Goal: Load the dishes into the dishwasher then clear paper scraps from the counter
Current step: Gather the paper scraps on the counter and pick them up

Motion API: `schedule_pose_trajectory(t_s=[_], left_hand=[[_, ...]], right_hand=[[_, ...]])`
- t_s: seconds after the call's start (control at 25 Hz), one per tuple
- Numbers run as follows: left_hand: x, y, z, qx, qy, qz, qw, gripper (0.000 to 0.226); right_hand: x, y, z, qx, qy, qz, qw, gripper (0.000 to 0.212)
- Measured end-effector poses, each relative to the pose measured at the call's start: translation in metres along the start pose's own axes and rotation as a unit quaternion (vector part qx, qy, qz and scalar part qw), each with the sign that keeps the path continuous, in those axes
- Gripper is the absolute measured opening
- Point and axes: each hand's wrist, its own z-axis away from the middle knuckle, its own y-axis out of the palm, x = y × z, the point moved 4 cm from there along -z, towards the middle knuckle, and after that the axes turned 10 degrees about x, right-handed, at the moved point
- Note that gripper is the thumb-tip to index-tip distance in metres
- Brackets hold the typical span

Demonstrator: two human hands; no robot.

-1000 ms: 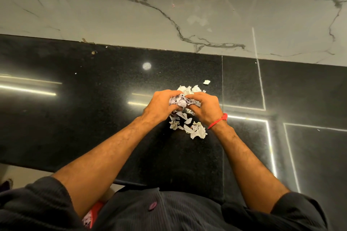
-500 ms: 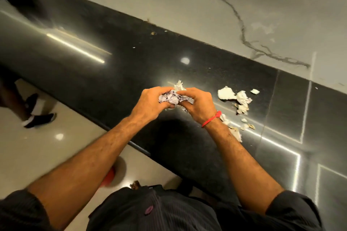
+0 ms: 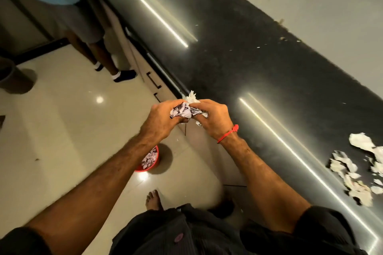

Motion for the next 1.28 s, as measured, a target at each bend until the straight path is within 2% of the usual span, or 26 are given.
schedule_pose_trajectory(t_s=[0.16, 0.32, 0.4, 0.52, 0.64, 0.8, 0.92, 1.0, 1.16, 1.28], left_hand=[[0.100, -0.040, 0.033, -0.009, -0.055, 0.031, 0.998, 0.046], [0.219, -0.038, 0.050, 0.000, -0.118, 0.057, 0.991, 0.045], [0.283, -0.017, 0.054, 0.005, -0.153, 0.088, 0.984, 0.048], [0.382, 0.034, 0.053, 0.012, -0.193, 0.129, 0.973, 0.054], [0.473, 0.096, 0.048, 0.028, -0.229, 0.148, 0.962, 0.058], [0.577, 0.180, 0.034, 0.064, -0.262, 0.168, 0.948, 0.065], [0.622, 0.228, 0.024, 0.095, -0.268, 0.205, 0.937, 0.089], [0.638, 0.248, 0.019, 0.104, -0.264, 0.167, 0.944, 0.100], [0.641, 0.256, 0.020, 0.080, -0.266, 0.121, 0.953, 0.099], [0.619, 0.241, 0.034, 0.064, -0.231, 0.098, 0.966, 0.090]], right_hand=[[0.042, 0.097, -0.044, 0.069, -0.003, 0.003, 0.998, 0.030], [0.035, 0.220, -0.076, 0.158, 0.014, 0.006, 0.987, 0.031], [0.013, 0.285, -0.084, 0.210, 0.028, 0.000, 0.977, 0.031], [-0.038, 0.387, -0.091, 0.242, 0.014, -0.002, 0.970, 0.045], [-0.093, 0.474, -0.085, 0.256, 0.054, -0.030, 0.965, 0.033], [-0.167, 0.576, -0.076, 0.287, 0.061, -0.014, 0.956, 0.042], [-0.212, 0.622, -0.069, 0.332, 0.083, -0.014, 0.939, 0.051], [-0.230, 0.631, -0.066, 0.322, 0.081, -0.021, 0.943, 0.049], [-0.239, 0.617, -0.060, 0.256, 0.126, -0.040, 0.958, 0.051], [-0.218, 0.594, -0.055, 0.234, 0.112, -0.054, 0.964, 0.044]])
